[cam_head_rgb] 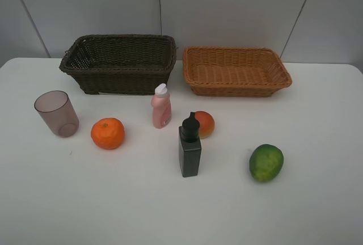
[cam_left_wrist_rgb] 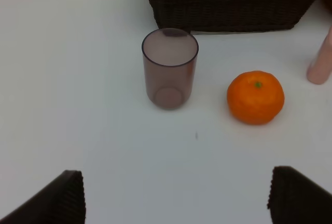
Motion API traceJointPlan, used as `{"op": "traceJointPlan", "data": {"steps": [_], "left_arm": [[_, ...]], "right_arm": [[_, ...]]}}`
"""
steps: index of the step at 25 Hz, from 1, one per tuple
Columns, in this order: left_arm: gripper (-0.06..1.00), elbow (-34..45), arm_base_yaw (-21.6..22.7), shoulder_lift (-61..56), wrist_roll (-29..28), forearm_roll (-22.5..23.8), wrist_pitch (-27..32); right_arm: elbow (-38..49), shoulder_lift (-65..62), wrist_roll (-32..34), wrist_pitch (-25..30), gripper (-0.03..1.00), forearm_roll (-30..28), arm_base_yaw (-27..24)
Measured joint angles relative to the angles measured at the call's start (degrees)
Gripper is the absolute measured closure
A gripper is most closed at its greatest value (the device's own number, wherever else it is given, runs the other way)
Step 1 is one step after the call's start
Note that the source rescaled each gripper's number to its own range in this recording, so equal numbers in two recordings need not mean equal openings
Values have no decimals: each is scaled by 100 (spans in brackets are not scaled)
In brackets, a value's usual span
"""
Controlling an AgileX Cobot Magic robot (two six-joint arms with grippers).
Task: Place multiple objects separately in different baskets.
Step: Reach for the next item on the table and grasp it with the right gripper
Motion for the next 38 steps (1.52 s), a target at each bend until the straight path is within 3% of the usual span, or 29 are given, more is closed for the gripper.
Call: {"op": "traceJointPlan", "data": {"steps": [5,10,20,25,38], "left_arm": [[3,0,0,0,0,0,0],[3,0,0,0,0,0,0],[3,0,0,0,0,0,0],[3,0,0,0,0,0,0],[3,0,0,0,0,0,0]], "right_arm": [[-475,1674,47,-403,3,16,171],[-763,3161,363,-575,3,16,842],[-848,5235,2365,-774,3,-283,1972],[-848,6067,2981,-1057,3,-296,2450],[-854,7334,3727,-1764,3,-315,2590]]}}
